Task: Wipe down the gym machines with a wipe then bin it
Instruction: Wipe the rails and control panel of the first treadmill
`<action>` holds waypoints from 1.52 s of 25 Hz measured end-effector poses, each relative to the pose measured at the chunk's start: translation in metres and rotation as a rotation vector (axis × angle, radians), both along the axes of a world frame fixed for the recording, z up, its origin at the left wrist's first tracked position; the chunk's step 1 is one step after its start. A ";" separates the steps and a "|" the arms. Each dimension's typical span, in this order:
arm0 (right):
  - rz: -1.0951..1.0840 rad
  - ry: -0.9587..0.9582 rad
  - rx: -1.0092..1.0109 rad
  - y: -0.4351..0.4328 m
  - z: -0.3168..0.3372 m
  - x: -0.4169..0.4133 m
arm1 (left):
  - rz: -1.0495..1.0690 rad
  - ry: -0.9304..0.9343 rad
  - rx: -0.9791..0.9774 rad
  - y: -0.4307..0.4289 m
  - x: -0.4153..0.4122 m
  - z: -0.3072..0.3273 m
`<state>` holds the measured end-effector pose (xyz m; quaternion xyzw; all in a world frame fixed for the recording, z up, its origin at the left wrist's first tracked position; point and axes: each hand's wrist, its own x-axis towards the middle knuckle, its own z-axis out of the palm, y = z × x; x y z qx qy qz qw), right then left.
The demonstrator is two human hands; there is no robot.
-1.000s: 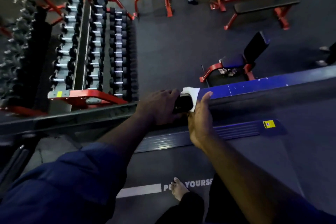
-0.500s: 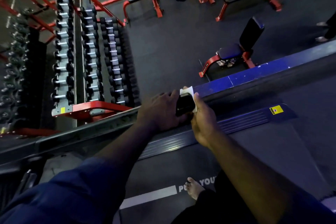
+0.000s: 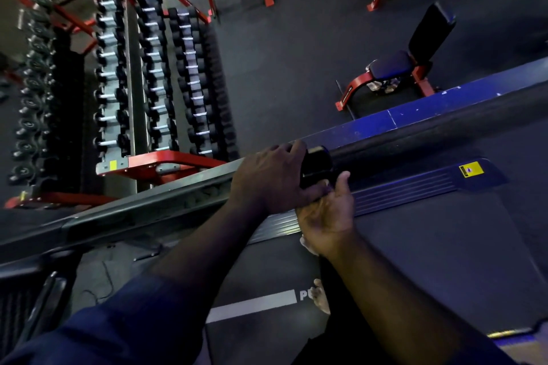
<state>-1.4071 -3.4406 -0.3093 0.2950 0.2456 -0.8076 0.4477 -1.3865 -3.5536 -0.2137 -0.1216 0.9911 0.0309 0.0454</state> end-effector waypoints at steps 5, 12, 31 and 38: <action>-0.008 -0.134 0.007 -0.021 -0.008 0.028 | -0.001 -0.034 0.036 -0.001 0.001 0.002; -0.016 -0.157 0.046 -0.060 -0.011 0.055 | 0.066 -0.134 0.080 -0.066 0.076 0.004; 0.356 -0.106 -0.120 -0.178 -0.020 0.181 | 0.462 -0.056 0.061 -0.156 0.251 0.007; 0.555 -0.188 -0.087 -0.206 -0.017 0.211 | 0.515 -0.056 0.109 -0.173 0.281 0.012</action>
